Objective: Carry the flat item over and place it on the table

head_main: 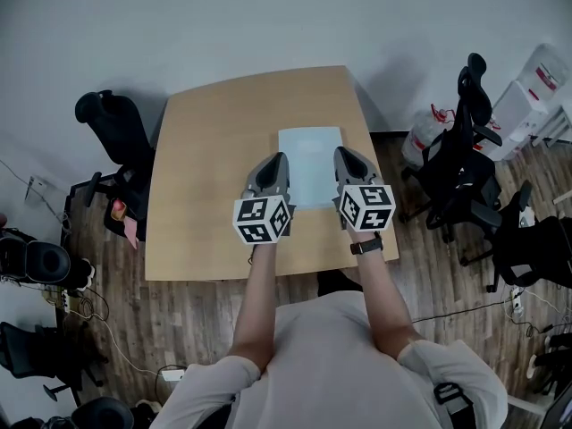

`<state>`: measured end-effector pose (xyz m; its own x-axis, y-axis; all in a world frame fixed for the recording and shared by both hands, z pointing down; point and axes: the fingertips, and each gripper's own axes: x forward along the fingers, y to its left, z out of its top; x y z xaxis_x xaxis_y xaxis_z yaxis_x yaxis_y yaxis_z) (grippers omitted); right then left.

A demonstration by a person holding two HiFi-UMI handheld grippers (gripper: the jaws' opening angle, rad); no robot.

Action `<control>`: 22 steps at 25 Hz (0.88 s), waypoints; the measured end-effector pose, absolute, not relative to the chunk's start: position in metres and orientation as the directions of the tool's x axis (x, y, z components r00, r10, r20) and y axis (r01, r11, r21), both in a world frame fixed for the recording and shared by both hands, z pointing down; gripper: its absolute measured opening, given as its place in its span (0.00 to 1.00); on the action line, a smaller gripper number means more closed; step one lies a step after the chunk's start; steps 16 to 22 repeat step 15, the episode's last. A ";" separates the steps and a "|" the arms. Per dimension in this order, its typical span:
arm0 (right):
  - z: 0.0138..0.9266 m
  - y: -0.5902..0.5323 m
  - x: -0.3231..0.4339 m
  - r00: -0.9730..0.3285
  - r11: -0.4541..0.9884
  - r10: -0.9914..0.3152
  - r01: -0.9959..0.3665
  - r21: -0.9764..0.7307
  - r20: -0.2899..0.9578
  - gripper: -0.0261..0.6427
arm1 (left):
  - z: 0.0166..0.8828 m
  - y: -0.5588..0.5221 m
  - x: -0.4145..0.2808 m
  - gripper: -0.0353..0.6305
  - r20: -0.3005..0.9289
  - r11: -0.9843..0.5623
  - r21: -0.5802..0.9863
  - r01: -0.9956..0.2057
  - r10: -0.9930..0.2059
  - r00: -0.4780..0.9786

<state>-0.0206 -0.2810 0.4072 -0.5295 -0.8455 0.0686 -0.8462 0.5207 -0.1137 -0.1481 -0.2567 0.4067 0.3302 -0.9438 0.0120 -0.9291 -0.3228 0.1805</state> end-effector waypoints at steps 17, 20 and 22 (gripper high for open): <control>0.449 -0.325 -0.005 -0.524 0.512 -0.838 -0.852 -0.110 0.152 0.06 | 0.444 -0.302 -0.148 0.07 0.038 -0.267 0.303 -0.915 -0.956 0.292; 0.449 -0.325 -0.005 -0.524 0.512 -0.838 -0.852 -0.110 0.152 0.06 | 0.444 -0.302 -0.148 0.07 0.038 -0.267 0.303 -0.915 -0.956 0.292; 0.449 -0.325 -0.005 -0.524 0.512 -0.838 -0.852 -0.110 0.152 0.06 | 0.444 -0.302 -0.148 0.07 0.038 -0.267 0.303 -0.915 -0.956 0.292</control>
